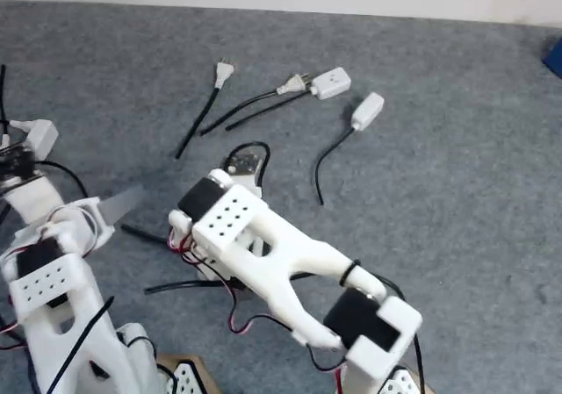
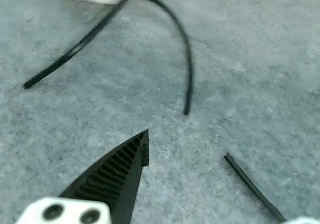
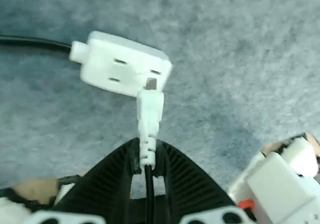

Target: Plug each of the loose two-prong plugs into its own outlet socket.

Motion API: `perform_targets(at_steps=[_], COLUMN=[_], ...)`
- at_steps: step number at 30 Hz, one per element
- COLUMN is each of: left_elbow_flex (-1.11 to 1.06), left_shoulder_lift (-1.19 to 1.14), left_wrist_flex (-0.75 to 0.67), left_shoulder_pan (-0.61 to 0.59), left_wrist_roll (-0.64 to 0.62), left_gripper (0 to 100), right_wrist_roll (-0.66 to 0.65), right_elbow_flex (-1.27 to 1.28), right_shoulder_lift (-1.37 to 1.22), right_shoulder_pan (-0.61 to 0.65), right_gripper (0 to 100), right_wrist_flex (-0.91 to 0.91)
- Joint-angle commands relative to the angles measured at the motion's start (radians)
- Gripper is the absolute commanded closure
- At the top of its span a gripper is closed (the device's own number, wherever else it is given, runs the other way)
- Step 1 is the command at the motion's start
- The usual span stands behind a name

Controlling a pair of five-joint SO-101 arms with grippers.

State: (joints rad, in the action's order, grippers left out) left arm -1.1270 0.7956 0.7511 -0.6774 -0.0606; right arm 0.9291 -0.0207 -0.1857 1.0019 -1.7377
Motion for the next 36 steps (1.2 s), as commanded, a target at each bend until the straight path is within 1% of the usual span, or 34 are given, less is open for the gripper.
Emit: perform_targets(at_steps=[1,5,7,8,9,10,11,13,14,15,17,19,22,24,25,27,29,33,36], left_elbow_flex=[-0.005,-0.008,-0.005,0.004,0.010,0.012,0.016,0.028,0.036,0.042,0.042,0.042,0.051,0.077,0.096,0.134,0.177,0.265,0.328], left_shoulder_lift=[0.004,0.007,0.010,0.004,0.002,0.002,0.002,0.002,0.002,0.002,0.002,0.002,0.002,0.002,0.002,0.002,0.002,0.002,0.002], left_wrist_flex=[-0.015,-0.015,-0.015,-0.011,-0.009,-0.008,-0.002,0.034,0.054,0.069,0.078,0.081,0.095,0.160,0.210,0.308,0.384,0.486,0.546], left_shoulder_pan=[-0.007,-0.007,-0.001,0.015,0.028,0.041,0.050,0.065,0.071,0.074,0.074,0.077,0.079,0.084,0.102,0.139,0.171,0.229,0.266], left_wrist_roll=[-0.015,-0.009,0.046,0.081,0.110,0.123,0.124,0.129,0.129,0.130,0.130,0.130,0.132,0.184,0.216,0.261,0.269,0.265,0.242], left_gripper=[45,45,45,45,45,45,45,45,45,45,45,45,45,45,45,45,45,45,45], right_wrist_roll=[0.014,-0.003,-0.089,-0.173,-0.298,-0.454,-0.632,-1.028,-1.158,-1.180,-1.149,-1.181,-1.332,-1.461,-1.470,-1.447,-1.396,-1.307,-1.263], right_elbow_flex=[-0.128,-0.176,-0.173,-0.179,-0.180,-0.179,-0.176,-0.168,-0.150,-0.133,-0.105,-0.070,0.025,0.077,0.102,0.159,0.255,0.555,0.751], right_shoulder_lift=[0.005,0.035,0.061,0.071,0.087,0.097,0.107,0.128,0.133,0.137,0.140,0.137,0.148,0.185,0.220,0.315,0.426,0.671,0.816], right_shoulder_pan=[-0.012,-0.012,-0.018,-0.019,-0.022,-0.024,-0.025,-0.058,-0.074,-0.099,-0.151,-0.183,-0.214,-0.222,-0.232,-0.255,-0.262,-0.225,-0.202], right_gripper=[99.3,99.3,99.3,99.3,99.3,99.3,99.3,99.2,99.2,99.2,99.2,99.2,99.1,99.1,99.1,99.1,99.1,99.1,99.1], right_wrist_flex=[-0.008,-0.022,-0.022,-0.012,0.005,0.022,0.036,0.045,0.036,0.036,0.035,0.033,0.096,0.166,0.214,0.344,0.484,0.748,0.866])
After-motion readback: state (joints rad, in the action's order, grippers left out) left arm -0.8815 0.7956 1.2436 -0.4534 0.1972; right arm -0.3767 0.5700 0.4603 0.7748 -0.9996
